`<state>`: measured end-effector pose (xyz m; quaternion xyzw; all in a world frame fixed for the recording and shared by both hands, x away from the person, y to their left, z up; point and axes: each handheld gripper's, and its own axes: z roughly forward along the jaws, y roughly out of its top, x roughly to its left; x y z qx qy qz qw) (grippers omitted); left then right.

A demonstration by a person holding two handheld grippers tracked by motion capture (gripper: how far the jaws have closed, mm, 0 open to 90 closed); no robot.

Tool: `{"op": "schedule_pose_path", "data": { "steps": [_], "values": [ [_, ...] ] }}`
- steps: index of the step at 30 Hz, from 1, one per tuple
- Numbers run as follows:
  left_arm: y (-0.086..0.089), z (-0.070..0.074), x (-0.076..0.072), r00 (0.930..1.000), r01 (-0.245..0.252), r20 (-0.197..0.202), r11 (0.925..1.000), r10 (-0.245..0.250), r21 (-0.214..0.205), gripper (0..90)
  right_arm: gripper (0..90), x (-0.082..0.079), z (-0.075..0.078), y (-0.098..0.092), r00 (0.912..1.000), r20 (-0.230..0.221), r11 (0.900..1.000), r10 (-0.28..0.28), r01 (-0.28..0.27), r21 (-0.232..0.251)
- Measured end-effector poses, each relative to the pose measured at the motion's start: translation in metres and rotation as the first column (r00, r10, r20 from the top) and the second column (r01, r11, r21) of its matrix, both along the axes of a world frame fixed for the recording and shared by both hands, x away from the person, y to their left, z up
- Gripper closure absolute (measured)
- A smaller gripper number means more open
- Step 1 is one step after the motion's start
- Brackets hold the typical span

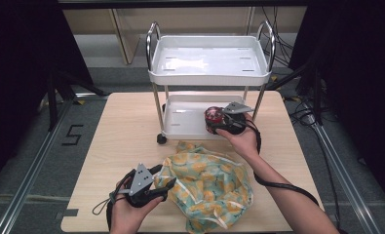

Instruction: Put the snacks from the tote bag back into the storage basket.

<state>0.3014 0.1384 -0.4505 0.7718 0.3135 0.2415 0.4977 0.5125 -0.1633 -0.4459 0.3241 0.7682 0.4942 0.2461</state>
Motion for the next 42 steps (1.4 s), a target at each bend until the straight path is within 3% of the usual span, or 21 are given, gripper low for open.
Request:
{"op": "schedule_pose_path", "data": {
  "steps": [9,17,18,20,23,24,26,37,38,41,42],
  "values": [
    [0.001,0.0,0.0,1.0,-0.004,0.001,1.0,0.004,0.007,36.1,25.8,0.001,-0.003,0.001,1.0,0.008,1.0,-0.003,0.003,-0.004],
    [0.001,0.0,0.0,1.0,-0.006,0.0,1.0,0.006,-0.007,36.1,25.8,0.002,-0.009,-0.001,0.9998,-0.018,0.9998,0.0,0.0,-0.018],
    [0.001,0.0,0.0,1.0,-0.007,-0.002,0.9999,0.007,-0.008,36.1,25.8,0.003,-0.01,-0.001,1.0,0.003,0.9999,-0.005,0.005,-0.012],
    [0.001,0.001,0.0,1.0,-0.003,0.004,1.0,0.003,0.007,36.1,25.8,0.002,-0.01,-0.002,0.9997,-0.024,0.9999,-0.004,0.004,-0.014],
    [0.001,0.001,0.0,1.0,-0.002,0.007,0.9999,0.002,0.01,36.0,25.8,0.003,-0.012,-0.001,1.0,-0.007,0.9999,-0.005,0.005,-0.013],
    [0.001,0.0,0.0,1.0,-0.005,0.002,1.0,0.005,-0.001,36.1,25.8,0.005,-0.013,-0.003,1.0,-0.005,0.9992,-0.005,0.005,-0.04],
    [0.001,0.0,0.0,1.0,-0.01,0.002,0.9999,0.01,0.004,36.0,25.8,0.004,-0.013,-0.002,1.0,-0.008,0.9998,-0.003,0.002,-0.021],
    [0.001,0.0,0.0,1.0,-0.009,0.001,1.0,0.009,0.001,36.0,25.8,0.004,-0.013,-0.003,0.9998,-0.02,0.9985,-0.001,0.0,-0.056],
    [0.001,0.0,0.0,1.0,-0.009,0.002,1.0,0.009,0.004,36.0,25.8,0.004,-0.014,-0.002,0.9996,-0.026,0.9995,0.007,-0.007,-0.031],
    [0.0,0.0,0.001,1.0,-0.004,-0.002,1.0,0.004,0.007,36.0,25.8,0.005,-0.015,-0.002,0.9999,-0.016,0.9994,-0.004,0.004,-0.033],
    [0.0,0.0,0.001,1.0,-0.002,-0.004,1.0,0.002,0.007,36.0,25.8,0.003,-0.016,0.0,0.9995,-0.031,0.9997,-0.006,0.006,-0.023]
  ]
}}
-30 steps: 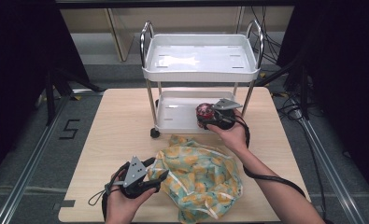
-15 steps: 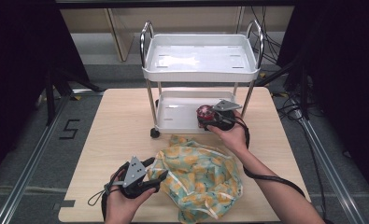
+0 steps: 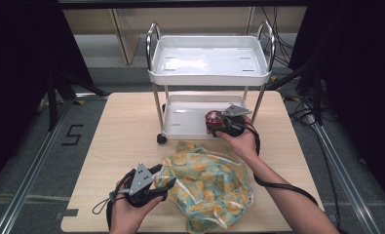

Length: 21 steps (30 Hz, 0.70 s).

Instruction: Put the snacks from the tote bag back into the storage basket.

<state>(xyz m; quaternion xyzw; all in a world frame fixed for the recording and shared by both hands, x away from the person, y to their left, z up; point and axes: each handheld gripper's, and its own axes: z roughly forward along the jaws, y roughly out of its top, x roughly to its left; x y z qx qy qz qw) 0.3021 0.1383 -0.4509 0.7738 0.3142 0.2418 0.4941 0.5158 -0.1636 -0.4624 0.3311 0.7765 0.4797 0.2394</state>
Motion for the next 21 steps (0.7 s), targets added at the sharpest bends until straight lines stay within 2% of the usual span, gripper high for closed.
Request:
{"op": "schedule_pose_path", "data": {
  "steps": [3,5,6,12,14,15,20,21],
  "values": [
    [0.0007,0.0001,0.0003,0.9999,0.011,0.005,0.9999,-0.011,0.009,36.0,25.7,0.0015,0.0006,-0.0017,1.0,0.008,1.0,0.005,-0.005,-0.008],
    [0.0008,-0.0003,-0.0003,1.0,-0.004,0.0,1.0,0.004,-0.003,36.0,25.7,0.002,0.0015,-0.0035,1.0,0.006,0.9993,0.001,-0.001,-0.038],
    [0.0012,-0.0004,0.0001,1.0,-0.002,0.001,1.0,0.002,0.0,36.0,25.7,0.0023,0.0003,-0.0026,0.9998,0.019,0.9997,-0.006,0.007,-0.024],
    [0.0006,-0.0003,-0.0004,1.0,-0.002,-0.001,1.0,0.002,0.001,35.9,25.5,0.0022,-0.0007,-0.0036,0.9998,0.017,0.9996,-0.008,0.008,-0.028],
    [0.0008,-0.0004,-0.0003,1.0,-0.001,-0.001,1.0,0.001,0.005,35.9,25.3,0.0009,-0.0022,-0.0022,1.0,0.0,1.0,-0.008,0.008,-0.004],
    [0.0005,-0.0008,-0.0003,1.0,-0.001,-0.004,1.0,0.001,0.004,35.8,25.3,0.0012,-0.0015,-0.0036,1.0,0.0,0.9993,-0.002,0.002,-0.037],
    [-0.0001,-0.0013,0.0006,0.9999,0.01,0.0,0.9999,-0.01,0.004,35.8,25.1,0.0013,-0.0014,-0.0037,1.0,-0.004,0.9994,-0.002,0.002,-0.036],
    [-0.0007,-0.0016,-0.0001,1.0,0.001,-0.009,1.0,-0.001,-0.005,35.8,24.2,0.002,-0.0029,-0.0026,0.9999,0.007,0.9999,-0.011,0.011,-0.013]
  ]
}}
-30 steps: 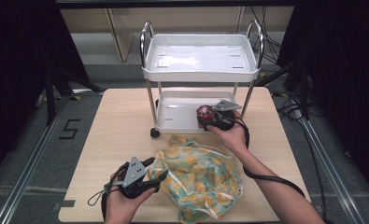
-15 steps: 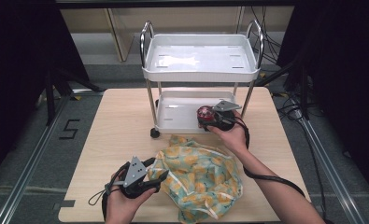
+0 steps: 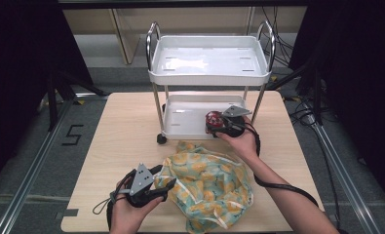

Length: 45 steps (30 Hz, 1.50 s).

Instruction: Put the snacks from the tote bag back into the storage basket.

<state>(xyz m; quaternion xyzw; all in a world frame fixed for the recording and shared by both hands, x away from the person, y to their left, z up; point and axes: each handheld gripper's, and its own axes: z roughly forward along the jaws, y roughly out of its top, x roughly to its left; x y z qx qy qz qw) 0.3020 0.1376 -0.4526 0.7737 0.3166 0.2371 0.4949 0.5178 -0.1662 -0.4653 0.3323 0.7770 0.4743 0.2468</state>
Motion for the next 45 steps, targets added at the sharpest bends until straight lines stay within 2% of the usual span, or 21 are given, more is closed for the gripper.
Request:
{"op": "schedule_pose_path", "data": {
  "steps": [2,3,4,6,7,12,16,17,20,23,25,28,34,35,36,37,38,40,41,43,45],
  "values": [
    [0.0,0.0,0.0,1.0,0.0,0.001,1.0,0.0,0.009,35.7,22.8,0.0,0.0,0.0,1.0,-0.005,1.0,0.001,-0.001,0.002],
    [0.0,0.0,0.0,1.0,0.0,0.001,0.9999,0.0,0.011,35.6,21.2,-0.001,0.0,0.001,0.9992,-0.039,0.9998,0.001,0.0,0.018],
    [0.0,0.0,0.0,1.0,0.0,0.001,0.9999,0.0,0.012,35.6,20.2,-0.001,0.001,0.0,0.9997,-0.024,0.9999,0.008,-0.008,0.007],
    [0.0,0.0,0.0,1.0,0.0,0.001,0.9999,0.0,0.013,35.5,16.7,-0.001,0.001,0.001,0.9993,-0.035,0.9998,0.012,-0.011,0.015],
    [0.0,0.0,0.0,1.0,0.0,0.001,0.9999,0.0,0.015,35.5,15.9,-0.002,0.002,0.001,0.9978,-0.064,0.9997,0.018,-0.017,0.019],
    [0.0,0.0,0.0,1.0,0.001,0.003,0.9999,-0.001,0.014,35.6,15.2,-0.002,0.002,0.0,0.9991,-0.04,0.9998,0.016,-0.016,-0.007],
    [0.0,0.0,0.0,1.0,0.004,-0.002,1.0,-0.004,0.004,35.5,14.8,-0.004,0.002,0.001,0.9992,-0.038,0.9999,0.012,-0.012,0.0],
    [0.0,0.0,0.0,1.0,0.002,-0.003,1.0,-0.002,0.004,35.6,14.6,-0.005,0.002,0.002,0.9994,-0.032,0.9996,0.01,-0.009,0.025],
    [0.0,0.0,0.0,1.0,0.0,0.0,0.9999,0.0,0.013,35.5,14.5,-0.005,0.003,0.003,0.9998,-0.019,0.9998,0.007,-0.007,0.02],
    [-0.001,0.0,0.0,1.0,0.004,0.0,0.9999,-0.004,0.016,35.5,14.7,-0.008,0.004,0.003,0.9997,-0.025,0.9998,0.008,-0.008,0.019],
    [0.0,0.0,0.0,1.0,0.008,0.002,0.9998,-0.008,0.016,35.5,14.9,-0.008,0.004,0.002,0.9996,-0.028,1.0,0.004,-0.004,-0.006],
    [0.0,0.0,0.0,1.0,0.003,0.003,0.9999,-0.003,0.015,35.5,15.1,-0.01,0.005,0.003,0.9997,-0.023,0.9997,-0.003,0.003,0.023],
    [0.0,0.001,0.0,1.0,0.003,0.005,0.9999,-0.003,0.016,35.5,15.2,-0.015,0.007,0.002,0.9997,-0.018,0.9998,-0.017,0.017,-0.007],
    [0.0,0.001,0.001,0.9999,0.008,0.007,0.9999,-0.008,0.013,35.5,15.4,-0.017,0.008,0.003,0.999,-0.042,0.9998,-0.014,0.015,0.012],
    [0.0,0.001,0.0,1.0,0.006,0.003,0.9999,-0.006,0.009,35.5,15.4,-0.018,0.01,0.002,0.9982,-0.056,0.9997,-0.024,0.023,-0.001],
    [0.0,0.001,0.0,1.0,0.005,0.005,0.9999,-0.005,0.01,35.5,15.4,-0.018,0.011,0.003,0.999,-0.041,0.9996,-0.017,0.018,0.023],
    [0.0,0.001,0.0,0.9999,0.007,0.009,0.9999,-0.007,0.012,35.5,15.4,-0.022,0.013,0.003,0.9982,-0.055,0.9993,-0.024,0.026,0.027],
    [0.0,0.001,0.0,1.0,0.001,0.005,0.9999,-0.001,0.016,35.5,15.4,-0.022,0.014,0.002,0.999,-0.037,0.9996,-0.027,0.028,0.01],
    [-0.001,0.001,0.0,1.0,0.002,0.005,0.9999,-0.002,0.015,35.5,15.4,-0.024,0.014,0.003,0.9985,-0.05,0.9992,-0.025,0.026,0.031],
    [-0.001,0.001,0.0,1.0,0.007,0.007,0.9998,-0.007,0.017,35.5,15.6,-0.027,0.016,0.002,0.9975,-0.065,0.9994,-0.025,0.027,0.022],
    [-0.002,0.0,0.0,1.0,0.005,0.0,0.9999,-0.005,0.012,35.5,15.6,-0.028,0.016,0.0,0.998,-0.051,0.9992,-0.037,0.038,0.012]
  ]
}}
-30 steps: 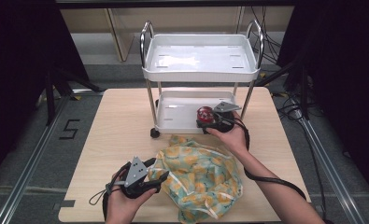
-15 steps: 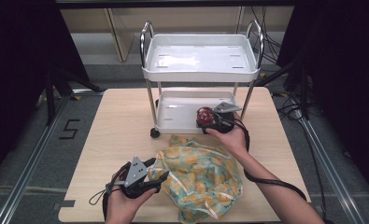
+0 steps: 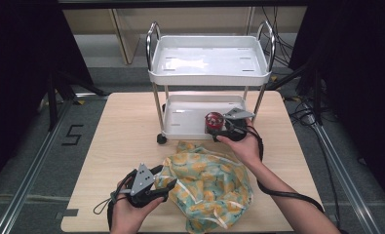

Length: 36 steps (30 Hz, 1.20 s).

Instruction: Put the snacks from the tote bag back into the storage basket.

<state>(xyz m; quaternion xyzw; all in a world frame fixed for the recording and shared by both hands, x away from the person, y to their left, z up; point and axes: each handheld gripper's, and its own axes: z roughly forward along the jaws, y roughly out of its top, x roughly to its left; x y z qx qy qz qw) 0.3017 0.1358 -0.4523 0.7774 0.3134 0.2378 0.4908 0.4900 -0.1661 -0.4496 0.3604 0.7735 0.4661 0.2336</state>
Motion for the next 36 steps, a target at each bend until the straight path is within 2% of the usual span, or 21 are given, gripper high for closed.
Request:
{"op": "schedule_pose_path", "data": {
  "steps": [2,6,8,9,10,12,13,15,16,18,24,27,29,30,33,35,36],
  "values": [
    [-0.001,-0.001,0.001,1.0,0.004,-0.001,0.9999,-0.004,-0.015,35.5,15.7,-0.003,0.003,-0.002,1.0,-0.004,0.9998,0.007,-0.007,0.02],
    [-0.001,-0.001,0.0,1.0,-0.002,-0.006,1.0,0.002,-0.004,35.5,15.8,-0.007,0.005,-0.003,0.9998,-0.004,0.9997,0.019,-0.019,0.017],
    [-0.002,-0.002,0.0,1.0,0.002,-0.009,0.9999,-0.002,-0.015,35.5,15.9,-0.008,0.005,-0.003,0.9998,-0.005,0.9997,0.022,-0.022,0.013],
    [-0.002,-0.001,0.0,1.0,-0.005,-0.004,1.0,0.005,-0.007,35.5,16.1,-0.012,0.006,-0.002,0.9995,-0.024,0.9998,0.019,-0.019,0.01],
    [-0.002,-0.001,0.0,1.0,0.002,0.002,1.0,-0.002,-0.003,35.5,16.1,-0.012,0.006,-0.003,0.9989,-0.002,0.9989,0.047,-0.047,0.006],
    [-0.002,-0.002,0.0,1.0,0.004,0.002,1.0,-0.004,0.001,35.5,16.3,-0.015,0.007,-0.004,0.9992,-0.003,0.9992,0.04,-0.04,0.006],
    [-0.002,-0.002,0.0,1.0,0.003,0.0,1.0,-0.003,0.001,35.5,16.4,-0.016,0.008,-0.006,0.9987,-0.001,0.9986,0.05,-0.05,-0.014],
    [-0.002,-0.002,0.0,1.0,-0.007,-0.007,1.0,0.007,-0.006,35.5,16.4,-0.016,0.008,-0.006,0.9979,0.01,0.9978,0.064,-0.064,-0.016],
    [-0.002,-0.002,0.0,1.0,-0.004,-0.005,1.0,0.004,-0.006,35.5,16.5,-0.019,0.008,-0.007,0.9986,0.005,0.9986,0.052,-0.052,-0.013],
    [-0.001,-0.002,0.0,1.0,0.0,-0.002,1.0,0.0,-0.003,35.5,16.7,-0.023,0.008,-0.009,0.997,0.009,0.997,0.077,-0.077,-0.01],
    [-0.002,-0.003,0.0,0.9999,-0.001,-0.012,0.9999,0.001,-0.013,35.5,17.2,-0.034,0.009,-0.014,0.9985,-0.025,0.9987,0.049,-0.05,-0.008],
    [-0.002,-0.003,0.0,0.9999,-0.002,-0.01,0.9999,0.001,-0.012,35.5,17.3,-0.036,0.007,-0.017,0.9979,-0.004,0.9977,0.064,-0.064,-0.021],
    [-0.002,-0.003,0.0,0.9999,-0.003,-0.012,0.9999,0.003,-0.011,35.5,17.4,-0.038,0.008,-0.018,0.9979,-0.019,0.9978,0.063,-0.063,-0.021],
    [-0.002,-0.003,0.0,1.0,-0.004,-0.007,1.0,0.004,-0.006,35.5,17.4,-0.04,0.007,-0.019,0.998,0.001,0.9978,0.062,-0.062,-0.021],
    [-0.002,-0.003,-0.001,1.0,-0.005,-0.007,1.0,0.005,-0.004,35.5,17.4,-0.041,0.008,-0.022,0.9968,-0.014,0.9964,0.078,-0.079,-0.032],
    [-0.002,-0.003,-0.001,0.9999,-0.006,-0.008,1.0,0.006,-0.005,35.5,17.4,-0.045,0.008,-0.023,0.9972,-0.004,0.9967,0.074,-0.074,-0.034],
    [-0.001,-0.003,0.0,1.0,-0.006,-0.007,1.0,0.006,-0.003,35.5,17.4,-0.047,0.008,-0.022,0.9974,-0.017,0.9972,0.07,-0.07,-0.025]
  ]
}}
